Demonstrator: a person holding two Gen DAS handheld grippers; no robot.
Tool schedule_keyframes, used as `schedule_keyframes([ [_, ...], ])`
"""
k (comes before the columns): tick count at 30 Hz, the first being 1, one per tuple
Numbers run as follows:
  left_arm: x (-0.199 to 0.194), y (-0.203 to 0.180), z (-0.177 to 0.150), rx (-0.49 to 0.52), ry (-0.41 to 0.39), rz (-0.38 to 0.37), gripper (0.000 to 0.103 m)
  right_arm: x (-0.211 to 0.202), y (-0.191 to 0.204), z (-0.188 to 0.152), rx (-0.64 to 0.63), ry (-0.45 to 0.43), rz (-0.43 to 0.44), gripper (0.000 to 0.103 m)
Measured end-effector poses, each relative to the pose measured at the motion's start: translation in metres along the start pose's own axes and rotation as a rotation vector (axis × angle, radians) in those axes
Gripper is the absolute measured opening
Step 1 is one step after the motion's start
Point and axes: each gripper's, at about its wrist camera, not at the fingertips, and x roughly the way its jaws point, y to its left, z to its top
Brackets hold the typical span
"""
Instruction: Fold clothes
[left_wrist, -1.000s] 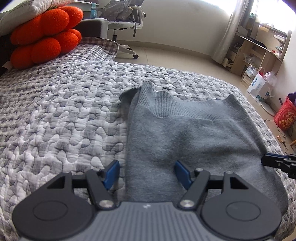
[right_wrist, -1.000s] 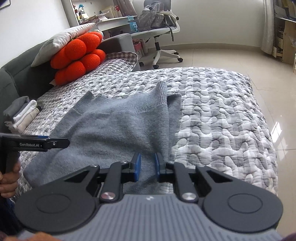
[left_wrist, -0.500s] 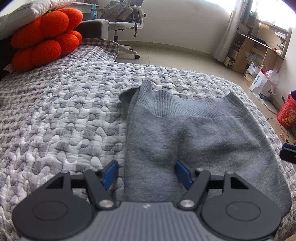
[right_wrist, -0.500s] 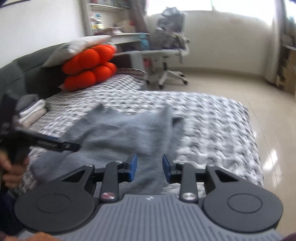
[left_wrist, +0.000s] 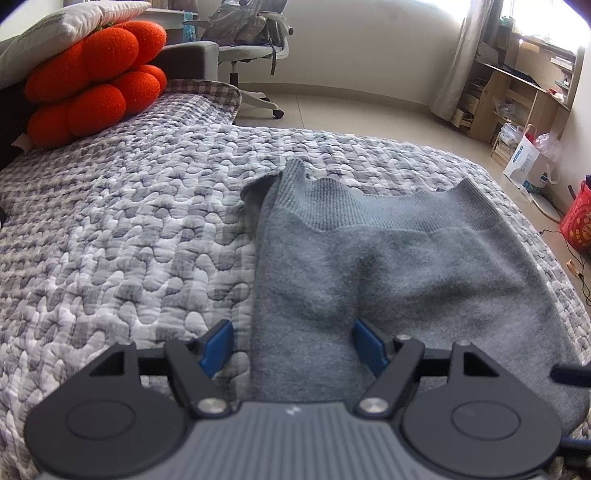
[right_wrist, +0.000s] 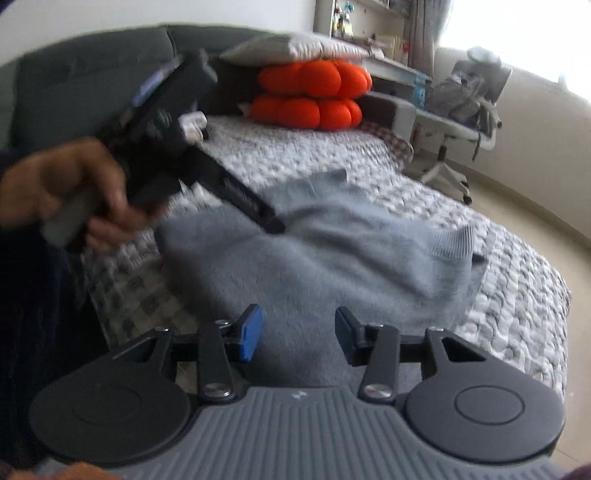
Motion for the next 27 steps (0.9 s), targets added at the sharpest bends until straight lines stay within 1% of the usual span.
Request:
schedule_keyframes([
  [3, -0.02, 0.004, 0.003, 0.027, -0.076, 0.026, 0.072, 0.002, -0.002, 0.0, 0.013, 0.002, -0.019, 0.048],
  [7, -0.032, -0.003, -0.015, 0.054, -0.08, -0.016, 0.072, -0.002, 0.0, 0.001, 0.01, -0.028, -0.008, 0.048],
  [10, -0.039, -0.009, -0.029, 0.073, -0.076, -0.051, 0.071, 0.0, 0.006, -0.001, 0.001, -0.021, -0.024, 0.048],
  [12, -0.045, -0.013, -0.039, 0.086, -0.074, -0.075, 0.069, -0.001, 0.009, -0.001, 0.007, -0.024, -0.034, 0.044],
  [14, -0.05, -0.017, -0.049, 0.1, -0.072, -0.099, 0.069, -0.001, 0.012, -0.001, 0.024, -0.026, -0.043, 0.032],
  [17, -0.057, -0.023, -0.063, 0.119, -0.068, -0.135, 0.069, -0.002, 0.018, -0.001, 0.054, -0.022, -0.054, 0.022],
  [19, -0.062, -0.027, -0.073, 0.132, -0.066, -0.159, 0.07, 0.004, 0.025, -0.002, 0.054, 0.01, -0.067, 0.019],
  [21, -0.062, -0.024, -0.074, 0.122, -0.061, -0.166, 0.071, 0.006, 0.029, -0.005, 0.046, 0.034, -0.088, 0.018],
  [22, -0.061, -0.022, -0.074, 0.115, -0.058, -0.167, 0.071, 0.006, 0.029, -0.006, 0.046, 0.043, -0.101, 0.016],
  [24, -0.059, -0.018, -0.074, 0.102, -0.053, -0.171, 0.071, 0.005, 0.029, -0.009, 0.045, 0.06, -0.125, 0.016],
  [27, -0.057, -0.011, -0.073, 0.081, -0.046, -0.177, 0.071, -0.005, 0.017, -0.017, 0.094, 0.066, -0.144, 0.016],
])
